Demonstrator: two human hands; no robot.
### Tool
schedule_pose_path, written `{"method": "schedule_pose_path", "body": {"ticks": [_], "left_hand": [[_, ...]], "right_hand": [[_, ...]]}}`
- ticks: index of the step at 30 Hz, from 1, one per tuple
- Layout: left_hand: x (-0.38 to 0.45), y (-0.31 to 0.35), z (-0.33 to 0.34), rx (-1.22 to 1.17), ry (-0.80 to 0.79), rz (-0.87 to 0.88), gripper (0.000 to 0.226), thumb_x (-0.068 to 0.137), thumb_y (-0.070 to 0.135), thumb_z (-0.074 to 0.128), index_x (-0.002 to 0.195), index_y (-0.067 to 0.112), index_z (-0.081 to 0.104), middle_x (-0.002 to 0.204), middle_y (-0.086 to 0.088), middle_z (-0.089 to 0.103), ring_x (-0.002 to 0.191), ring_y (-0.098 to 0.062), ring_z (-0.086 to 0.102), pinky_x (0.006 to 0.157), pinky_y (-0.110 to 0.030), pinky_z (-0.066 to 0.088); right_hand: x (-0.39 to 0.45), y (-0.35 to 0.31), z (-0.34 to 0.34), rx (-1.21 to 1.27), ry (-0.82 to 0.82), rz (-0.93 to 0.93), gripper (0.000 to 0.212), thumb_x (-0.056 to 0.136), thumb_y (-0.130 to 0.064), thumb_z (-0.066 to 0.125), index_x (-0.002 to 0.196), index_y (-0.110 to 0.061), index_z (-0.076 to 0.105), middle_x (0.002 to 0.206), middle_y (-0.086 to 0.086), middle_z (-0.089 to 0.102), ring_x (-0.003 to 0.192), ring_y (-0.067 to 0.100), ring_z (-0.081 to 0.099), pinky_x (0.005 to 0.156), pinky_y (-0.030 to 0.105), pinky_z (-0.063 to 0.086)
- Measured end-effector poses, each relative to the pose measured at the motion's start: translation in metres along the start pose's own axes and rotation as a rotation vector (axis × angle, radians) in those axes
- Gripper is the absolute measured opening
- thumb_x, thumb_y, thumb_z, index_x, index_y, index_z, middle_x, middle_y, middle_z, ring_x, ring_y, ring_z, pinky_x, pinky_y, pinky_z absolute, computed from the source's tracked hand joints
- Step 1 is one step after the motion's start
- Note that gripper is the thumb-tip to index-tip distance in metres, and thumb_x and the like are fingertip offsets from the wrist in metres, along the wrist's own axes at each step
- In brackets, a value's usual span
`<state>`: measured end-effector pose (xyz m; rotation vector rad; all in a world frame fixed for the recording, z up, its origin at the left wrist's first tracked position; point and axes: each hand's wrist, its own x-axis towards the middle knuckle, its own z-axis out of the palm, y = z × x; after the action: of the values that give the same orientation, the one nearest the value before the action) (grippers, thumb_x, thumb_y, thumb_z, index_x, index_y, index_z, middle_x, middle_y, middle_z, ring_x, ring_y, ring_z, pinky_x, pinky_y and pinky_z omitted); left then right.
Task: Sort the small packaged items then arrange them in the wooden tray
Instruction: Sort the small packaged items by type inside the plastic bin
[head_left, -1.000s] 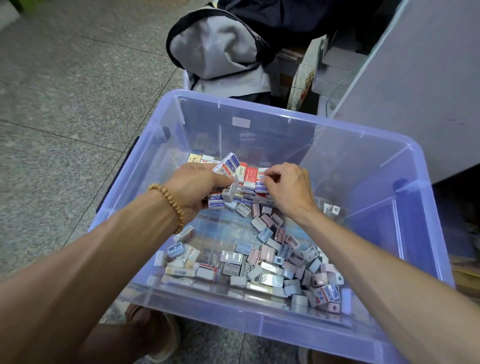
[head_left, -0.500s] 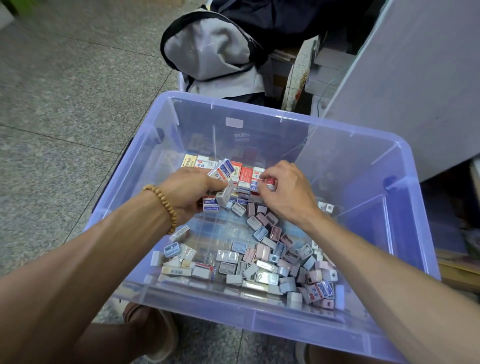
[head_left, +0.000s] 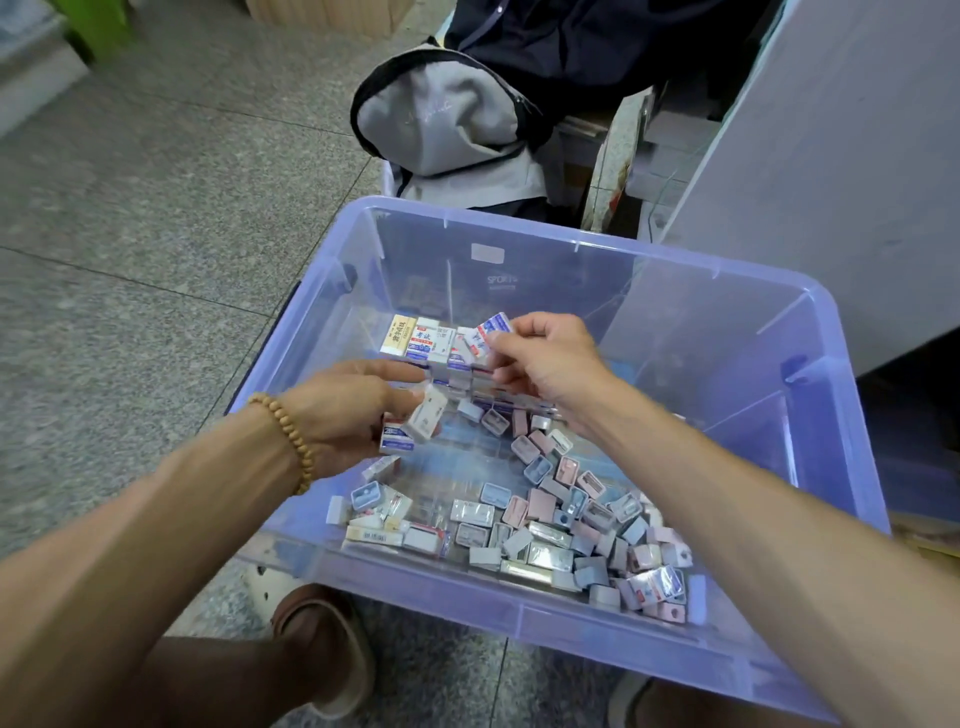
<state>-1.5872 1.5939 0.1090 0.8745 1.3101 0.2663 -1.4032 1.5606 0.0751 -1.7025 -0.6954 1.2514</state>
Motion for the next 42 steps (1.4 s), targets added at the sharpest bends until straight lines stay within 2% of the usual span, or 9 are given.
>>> {"method": "schedule_pose_path", "body": {"ticks": [5,8,10,13,20,25,32,37,42], "left_hand": [[-0.013,-0.008,-0.014,-0.014,0.026,-0.016,0.027,0.094,-0.008,0.044,0.096,0.01,0.064,0.076,-0.013,0.067,0.061,-0.022,0.069,0.074,-0.039,0.048],[-0.019,-0.008,-0.014,-0.115,0.019,-0.056,0.018,0.095,0.006,0.048,0.092,0.008,0.066,0.076,-0.01,0.065,0.055,-0.019,0.068,0.066,-0.032,0.048],[-0.019,-0.007,-0.014,-0.103,0.015,-0.054,0.017,0.093,0.003,0.049,0.092,0.008,0.065,0.077,-0.01,0.065,0.058,-0.018,0.068,0.064,-0.03,0.049],[-0.019,-0.008,-0.014,-0.043,0.039,-0.018,0.023,0.091,-0.011,0.049,0.095,0.006,0.063,0.081,-0.014,0.066,0.068,-0.024,0.069,0.082,-0.041,0.052],[-0.011,-0.009,-0.014,0.023,0.064,-0.001,0.027,0.089,-0.012,0.055,0.112,0.0,0.063,0.099,-0.02,0.066,0.093,-0.03,0.06,0.104,-0.052,0.045],[-0.006,-0.009,-0.013,0.029,0.054,0.003,0.028,0.089,-0.008,0.058,0.114,0.004,0.062,0.093,-0.013,0.065,0.085,-0.022,0.059,0.075,-0.035,0.053],[-0.01,-0.006,-0.008,0.033,0.033,0.03,0.022,0.089,-0.008,0.058,0.095,0.014,0.061,0.077,-0.003,0.065,0.07,-0.015,0.059,0.053,-0.025,0.052],[-0.01,-0.004,-0.007,0.019,0.022,0.075,0.023,0.091,-0.009,0.054,0.107,0.006,0.062,0.088,-0.012,0.067,0.077,-0.02,0.061,0.076,-0.035,0.055],[-0.012,-0.007,-0.008,0.161,0.072,0.129,0.025,0.093,-0.013,0.049,0.104,0.006,0.059,0.102,-0.015,0.068,0.084,-0.019,0.065,0.067,-0.028,0.059]], "right_hand": [[0.031,-0.005,0.035,-0.137,-0.079,0.045,0.013,0.089,-0.009,0.07,0.079,-0.001,0.068,0.067,0.01,0.064,0.05,0.015,0.056,0.045,0.021,0.046],[0.052,-0.003,0.069,-0.219,-0.109,0.041,0.027,0.087,-0.006,0.069,0.061,-0.007,0.061,0.054,0.006,0.061,0.05,0.019,0.057,0.049,0.025,0.046],[0.066,-0.001,0.085,-0.242,-0.078,0.037,0.029,0.082,-0.004,0.07,0.055,-0.007,0.062,0.05,0.007,0.064,0.051,0.023,0.063,0.055,0.032,0.056],[0.078,0.003,0.095,-0.281,0.006,0.035,0.026,0.075,-0.002,0.071,0.05,-0.005,0.066,0.053,0.01,0.068,0.059,0.027,0.072,0.069,0.046,0.063],[0.051,-0.005,0.075,-0.22,-0.034,-0.042,0.021,0.087,-0.01,0.061,0.067,-0.012,0.067,0.067,0.007,0.07,0.053,0.016,0.065,0.059,0.031,0.057],[-0.004,-0.005,0.035,-0.089,-0.288,0.032,0.028,0.096,-0.029,0.062,0.078,-0.008,0.067,0.066,0.007,0.065,0.05,0.015,0.057,0.048,0.023,0.044],[-0.023,0.006,0.036,-0.008,-0.341,0.065,0.011,0.083,-0.003,0.078,0.081,-0.009,0.069,0.069,0.01,0.068,0.053,0.012,0.063,0.052,0.025,0.055],[-0.02,0.007,0.031,-0.004,-0.37,0.091,0.012,0.088,-0.008,0.073,0.077,-0.008,0.07,0.066,0.007,0.066,0.048,0.009,0.06,0.046,0.019,0.049],[0.014,-0.005,0.031,-0.02,-0.119,0.095,0.015,0.088,-0.01,0.073,0.076,-0.005,0.067,0.068,0.011,0.065,0.046,0.011,0.056,0.04,0.018,0.047]]}}
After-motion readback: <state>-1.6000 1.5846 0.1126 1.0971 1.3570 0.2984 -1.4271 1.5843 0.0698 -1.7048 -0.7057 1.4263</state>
